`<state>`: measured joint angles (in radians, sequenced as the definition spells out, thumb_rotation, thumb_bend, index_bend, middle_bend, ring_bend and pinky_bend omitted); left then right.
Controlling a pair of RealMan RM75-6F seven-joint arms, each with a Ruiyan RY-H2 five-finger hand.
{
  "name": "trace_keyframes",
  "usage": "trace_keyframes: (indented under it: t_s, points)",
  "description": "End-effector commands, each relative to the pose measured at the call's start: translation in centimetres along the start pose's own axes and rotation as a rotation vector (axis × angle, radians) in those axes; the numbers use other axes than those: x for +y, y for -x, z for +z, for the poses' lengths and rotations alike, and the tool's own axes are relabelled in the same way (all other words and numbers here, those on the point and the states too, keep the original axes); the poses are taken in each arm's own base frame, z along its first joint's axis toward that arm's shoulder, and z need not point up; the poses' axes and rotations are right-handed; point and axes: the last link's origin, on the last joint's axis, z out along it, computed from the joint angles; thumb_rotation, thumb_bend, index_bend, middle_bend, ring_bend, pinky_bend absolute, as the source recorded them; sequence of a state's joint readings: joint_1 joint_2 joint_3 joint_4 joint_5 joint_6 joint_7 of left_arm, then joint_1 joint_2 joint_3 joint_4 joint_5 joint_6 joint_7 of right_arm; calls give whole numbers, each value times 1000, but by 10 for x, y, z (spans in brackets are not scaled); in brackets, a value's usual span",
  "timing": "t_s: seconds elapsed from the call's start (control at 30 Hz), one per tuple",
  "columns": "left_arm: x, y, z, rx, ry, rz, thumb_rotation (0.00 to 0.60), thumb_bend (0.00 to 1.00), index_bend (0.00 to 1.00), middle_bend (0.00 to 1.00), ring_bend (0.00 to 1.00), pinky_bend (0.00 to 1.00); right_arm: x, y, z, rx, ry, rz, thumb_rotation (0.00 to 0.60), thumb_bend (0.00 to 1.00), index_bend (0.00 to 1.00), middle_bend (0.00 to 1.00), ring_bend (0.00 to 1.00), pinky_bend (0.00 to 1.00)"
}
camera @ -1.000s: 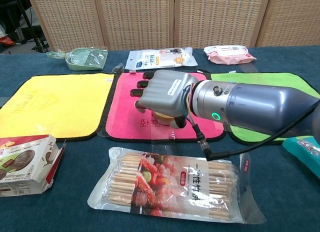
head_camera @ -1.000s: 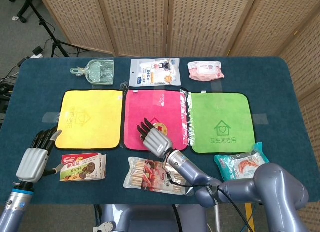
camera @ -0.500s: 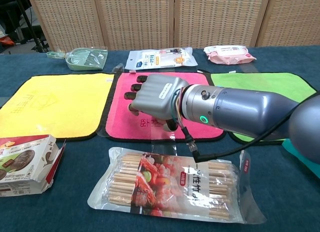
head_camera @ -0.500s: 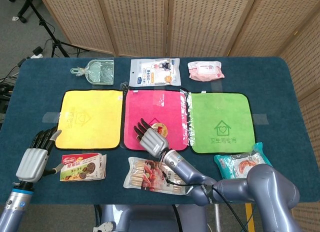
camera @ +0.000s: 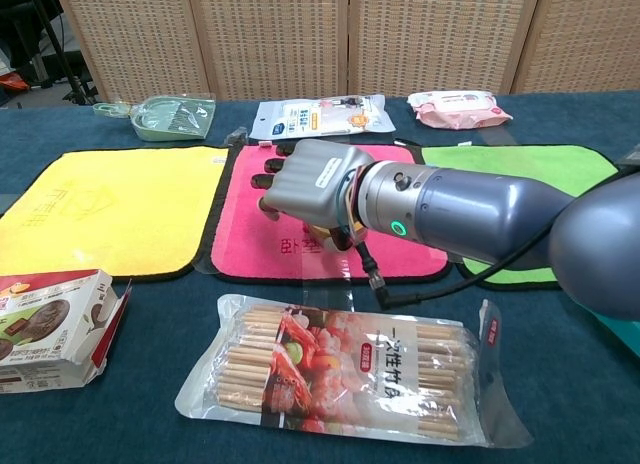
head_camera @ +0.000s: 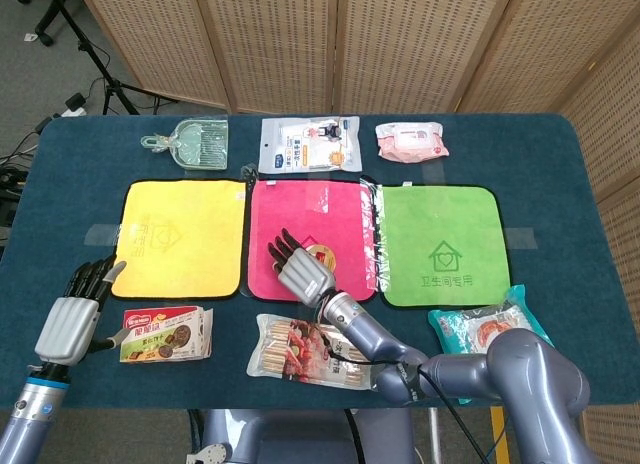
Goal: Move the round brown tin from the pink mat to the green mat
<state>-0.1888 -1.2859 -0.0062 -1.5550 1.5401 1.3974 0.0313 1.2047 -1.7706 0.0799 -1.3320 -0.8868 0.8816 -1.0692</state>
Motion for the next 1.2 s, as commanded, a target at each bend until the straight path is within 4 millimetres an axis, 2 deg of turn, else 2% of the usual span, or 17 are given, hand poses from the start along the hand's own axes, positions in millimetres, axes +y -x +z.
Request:
trace_keyframes:
  t_s: [0.03, 0.63, 1.2]
  points:
    - [0, 0, 0, 1, 2, 0, 600, 163, 19, 0, 0, 0, 2, 3, 0, -8, 7, -2, 600, 363, 238, 56, 0, 23]
    - [5, 0, -3, -3, 26, -6, 600, 163, 20, 0, 0, 0, 24, 15, -6, -52, 89, -15, 600, 363, 238, 56, 0, 23]
    - [5, -2, -3, 5, 27, -12, 600, 163, 19, 0, 0, 0, 36, 28, -15, -108, 134, -17, 600, 363, 238, 58, 0, 23]
